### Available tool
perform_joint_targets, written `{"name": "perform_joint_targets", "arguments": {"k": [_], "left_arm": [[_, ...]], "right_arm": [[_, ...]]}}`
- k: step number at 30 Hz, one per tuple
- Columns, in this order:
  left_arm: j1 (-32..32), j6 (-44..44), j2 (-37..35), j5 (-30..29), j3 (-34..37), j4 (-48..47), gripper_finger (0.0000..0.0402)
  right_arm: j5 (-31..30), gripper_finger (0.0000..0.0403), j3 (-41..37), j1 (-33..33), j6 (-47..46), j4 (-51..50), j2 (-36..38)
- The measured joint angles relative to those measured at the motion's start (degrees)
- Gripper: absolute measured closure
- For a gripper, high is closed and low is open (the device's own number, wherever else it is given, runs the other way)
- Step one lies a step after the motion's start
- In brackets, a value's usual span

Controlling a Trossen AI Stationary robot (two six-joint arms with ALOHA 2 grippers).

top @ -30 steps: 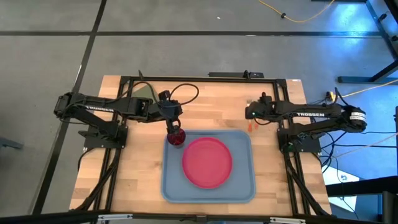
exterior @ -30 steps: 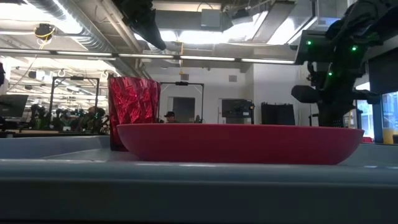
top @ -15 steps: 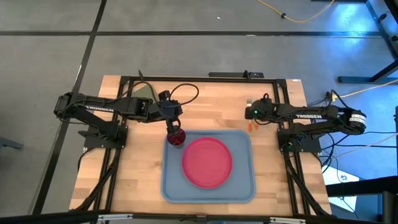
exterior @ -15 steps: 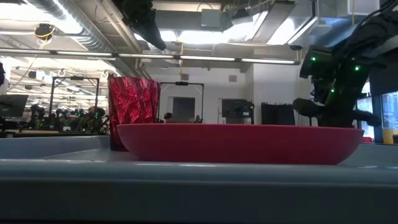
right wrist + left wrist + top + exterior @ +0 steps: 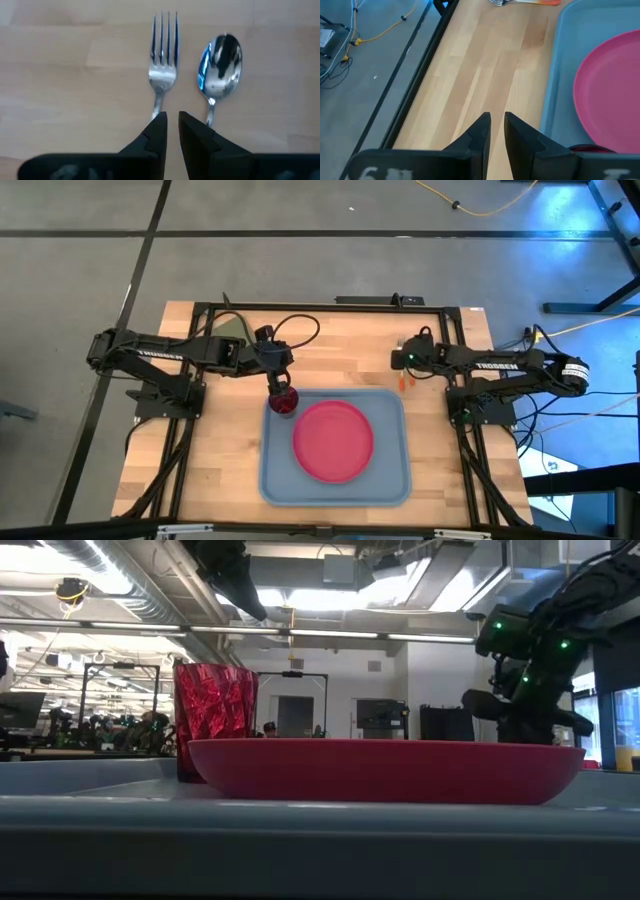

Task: Pick and place plate/cup/fork/spoon on tray
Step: Put the orange spoon on the blue serving tray to the right of the pink plate

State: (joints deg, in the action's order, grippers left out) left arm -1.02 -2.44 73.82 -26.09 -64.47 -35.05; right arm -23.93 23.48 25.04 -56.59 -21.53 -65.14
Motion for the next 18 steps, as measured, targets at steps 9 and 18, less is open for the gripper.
{"name": "perform_joint_targets", "arguments": {"k": [9,18], "left_arm": [[0.00,0.02,0.00,-0.02,0.00,0.00,0.0355],[0.00,0.02,0.00,-0.02,0.00,0.00,0.0355]], "right_arm": [[0.03,0.0349,-0.88,0.00,-2.48,-3.24,0.00],[0.03,0.0349,-0.94,0.00,-3.20,-5.56,0.00]]}}
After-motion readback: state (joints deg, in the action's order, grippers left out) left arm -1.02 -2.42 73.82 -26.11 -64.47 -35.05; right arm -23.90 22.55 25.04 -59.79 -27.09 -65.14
